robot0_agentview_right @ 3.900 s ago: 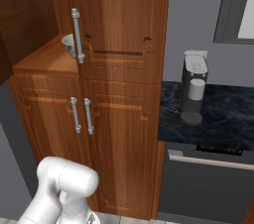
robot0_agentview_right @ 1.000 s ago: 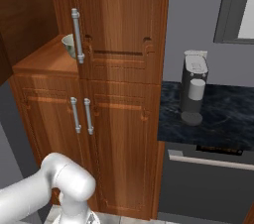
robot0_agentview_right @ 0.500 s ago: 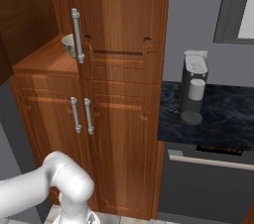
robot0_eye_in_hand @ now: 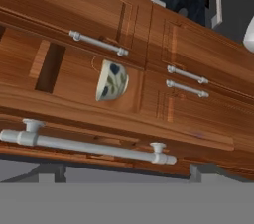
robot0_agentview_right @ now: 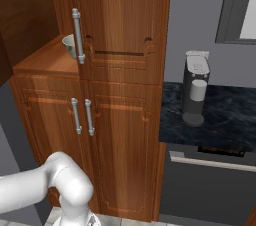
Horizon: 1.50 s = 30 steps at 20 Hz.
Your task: Pick the mug and place it in the sink. Pick the bowl and place it in the open cabinet and then close the cabinet.
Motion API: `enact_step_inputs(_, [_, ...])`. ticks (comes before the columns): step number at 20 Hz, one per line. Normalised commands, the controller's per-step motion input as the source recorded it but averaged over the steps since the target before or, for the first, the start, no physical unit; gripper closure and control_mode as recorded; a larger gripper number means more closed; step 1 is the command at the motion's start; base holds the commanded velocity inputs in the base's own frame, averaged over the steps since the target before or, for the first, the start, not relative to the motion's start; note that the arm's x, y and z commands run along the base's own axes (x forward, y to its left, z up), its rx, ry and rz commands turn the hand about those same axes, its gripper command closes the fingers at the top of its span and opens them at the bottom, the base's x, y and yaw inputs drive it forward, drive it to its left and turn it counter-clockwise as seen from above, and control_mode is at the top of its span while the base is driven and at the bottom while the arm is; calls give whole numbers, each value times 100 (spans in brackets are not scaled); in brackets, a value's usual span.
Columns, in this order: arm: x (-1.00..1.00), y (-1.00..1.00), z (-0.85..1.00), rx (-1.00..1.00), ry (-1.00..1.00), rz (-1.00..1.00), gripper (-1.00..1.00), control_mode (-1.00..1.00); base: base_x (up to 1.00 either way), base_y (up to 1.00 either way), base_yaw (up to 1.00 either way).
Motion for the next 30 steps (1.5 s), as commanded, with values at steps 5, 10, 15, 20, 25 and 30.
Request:
enact_step_inputs(5, [2, -5, -22, 0, -5, 0, -100, -100, 0, 0, 0])
enact_step_inputs(10, [5, -3, -17, 0, -9, 0, -100, -100, 0, 0, 0])
enact_step_inputs(15, [24, -27, -1, 0, -3, 0, -100, -100, 0, 0, 0])
enact_step_inputs(20, [20, -44, -6, 3, 0, 0, -100, -100, 0, 0, 0])
enact_step_inputs(25, [33, -29, -18, 2, 0, 0, -100, -100, 0, 0, 0])
enact_step_inputs(30, [51, -19, -24, 0, -1, 0, -100, -100, 0, 0, 0])
